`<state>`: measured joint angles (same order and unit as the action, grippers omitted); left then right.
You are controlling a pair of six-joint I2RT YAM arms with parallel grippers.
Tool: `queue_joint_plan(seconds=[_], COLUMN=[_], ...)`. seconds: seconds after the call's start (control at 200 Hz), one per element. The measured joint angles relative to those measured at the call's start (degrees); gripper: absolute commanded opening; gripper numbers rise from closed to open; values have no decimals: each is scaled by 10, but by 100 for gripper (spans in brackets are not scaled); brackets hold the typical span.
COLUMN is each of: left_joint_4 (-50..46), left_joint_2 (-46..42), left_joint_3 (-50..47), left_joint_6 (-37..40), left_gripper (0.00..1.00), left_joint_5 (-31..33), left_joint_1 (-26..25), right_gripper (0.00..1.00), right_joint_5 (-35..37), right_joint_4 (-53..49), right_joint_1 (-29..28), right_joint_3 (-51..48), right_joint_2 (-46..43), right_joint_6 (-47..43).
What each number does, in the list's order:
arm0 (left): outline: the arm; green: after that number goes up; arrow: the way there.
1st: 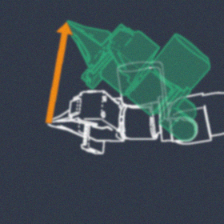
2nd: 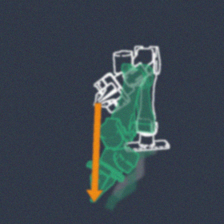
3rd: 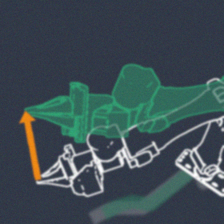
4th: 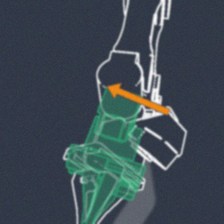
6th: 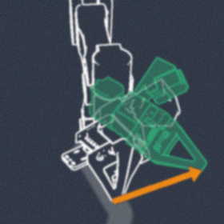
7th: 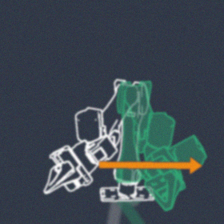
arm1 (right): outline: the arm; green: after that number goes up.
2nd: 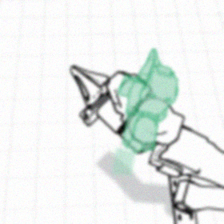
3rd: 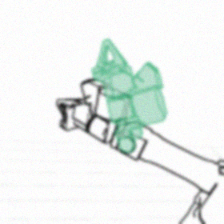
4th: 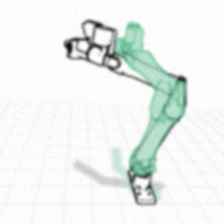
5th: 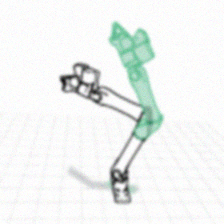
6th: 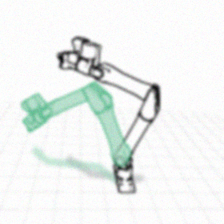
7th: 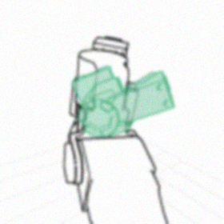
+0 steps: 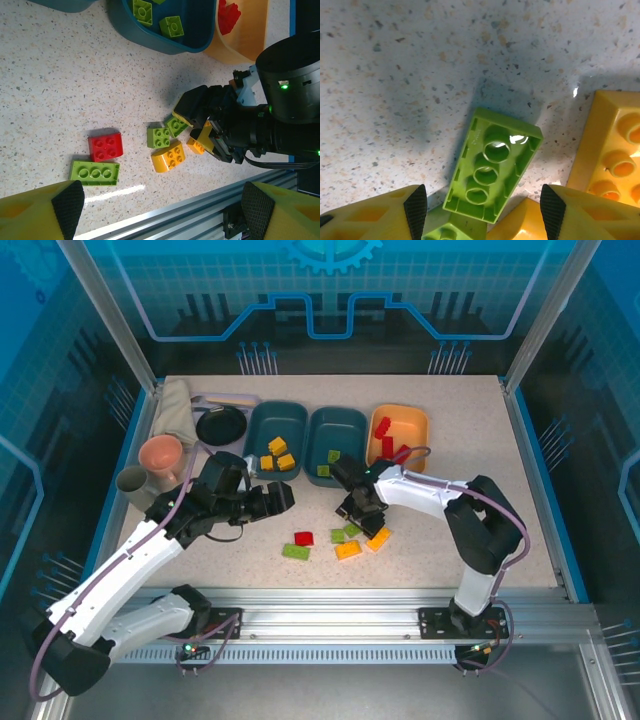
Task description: Sort the legos into containers by color
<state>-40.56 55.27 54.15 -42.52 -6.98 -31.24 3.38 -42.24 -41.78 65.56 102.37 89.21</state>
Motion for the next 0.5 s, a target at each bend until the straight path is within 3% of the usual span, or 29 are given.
queue_joint_plan(seconds=[0.5], left_joint_4=[3], left_joint_2=[0], left_joint_3=[0], left_joint_6=[0], left_gripper=[85], left_joint_5=[0], left_joint_1=[-8], right_gripper=[40], right_joint_5=[-10], right_joint_4=[17], right_joint_1=[13], right_joint_3=[-3], right_joint_2=[28], right_joint_6=[11])
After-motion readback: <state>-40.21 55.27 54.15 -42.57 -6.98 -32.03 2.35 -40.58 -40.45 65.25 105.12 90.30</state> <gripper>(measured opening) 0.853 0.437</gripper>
